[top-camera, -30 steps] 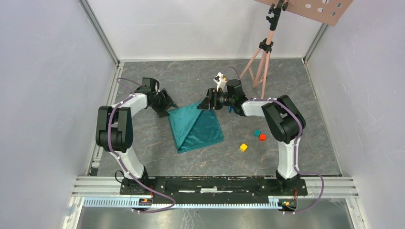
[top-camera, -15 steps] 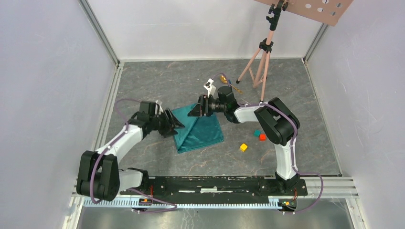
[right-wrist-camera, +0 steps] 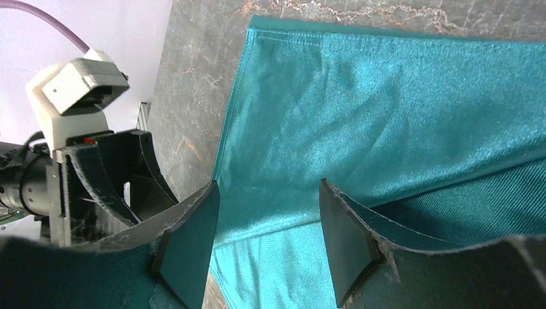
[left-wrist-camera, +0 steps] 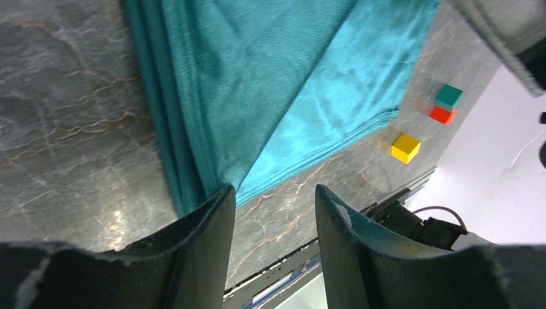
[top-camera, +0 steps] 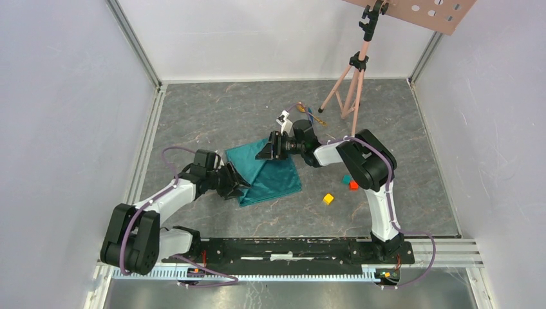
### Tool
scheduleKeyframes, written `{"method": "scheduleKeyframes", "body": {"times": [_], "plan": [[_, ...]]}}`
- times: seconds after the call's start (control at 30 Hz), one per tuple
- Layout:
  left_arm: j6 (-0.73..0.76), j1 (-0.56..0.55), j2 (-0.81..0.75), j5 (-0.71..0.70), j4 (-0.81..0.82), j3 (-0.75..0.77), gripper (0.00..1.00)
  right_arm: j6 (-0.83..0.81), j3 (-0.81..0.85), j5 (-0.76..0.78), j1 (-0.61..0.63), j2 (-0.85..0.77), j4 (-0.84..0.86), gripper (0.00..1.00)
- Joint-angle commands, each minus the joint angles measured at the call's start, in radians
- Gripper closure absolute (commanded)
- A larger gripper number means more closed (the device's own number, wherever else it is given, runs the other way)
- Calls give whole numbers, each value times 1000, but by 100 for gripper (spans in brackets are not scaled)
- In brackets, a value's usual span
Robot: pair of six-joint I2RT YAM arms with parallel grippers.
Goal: Fold the napkin into a case and place the utensils inside
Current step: Smooth out the upper triangle-folded napkin at the center of the board.
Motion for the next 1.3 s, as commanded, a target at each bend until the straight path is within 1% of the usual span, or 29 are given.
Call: {"method": "scheduleKeyframes", "body": {"times": [0.0,0.13,0.37,0.6,0.73,0.83,0.93,1.0,1.07,1.1,1.13,1.27], "plan": [[-42,-4,-19,-34,8,-47,44,-17,51,19,3,28,20,36],[-57,-6,-32,-42,2,-82,45,-24,74,22,2,41,3,36],[-86,-5,-147,-93,-70,-136,45,-51,98,32,2,53,-34,36],[-99,-7,-202,-36,-73,-161,43,-109,136,40,2,56,-108,36],[-102,-8,-273,0,-96,-104,40,-220,198,58,3,29,-243,35],[-77,-7,-314,-20,-165,-25,36,-331,264,87,11,-11,-391,32],[-59,-5,-337,-46,-216,49,34,-416,292,121,23,-75,-515,29],[-40,-6,-337,-72,-256,97,32,-455,266,152,31,-136,-570,27],[-19,-4,-340,-110,-292,147,31,-465,193,184,43,-197,-580,27],[-10,-3,-342,-127,-302,165,30,-466,143,191,53,-220,-575,29],[-3,-2,-345,-152,-317,189,28,-463,104,198,61,-246,-574,31],[38,2,-343,-217,-364,265,25,-456,-58,220,88,-324,-548,45]]}}
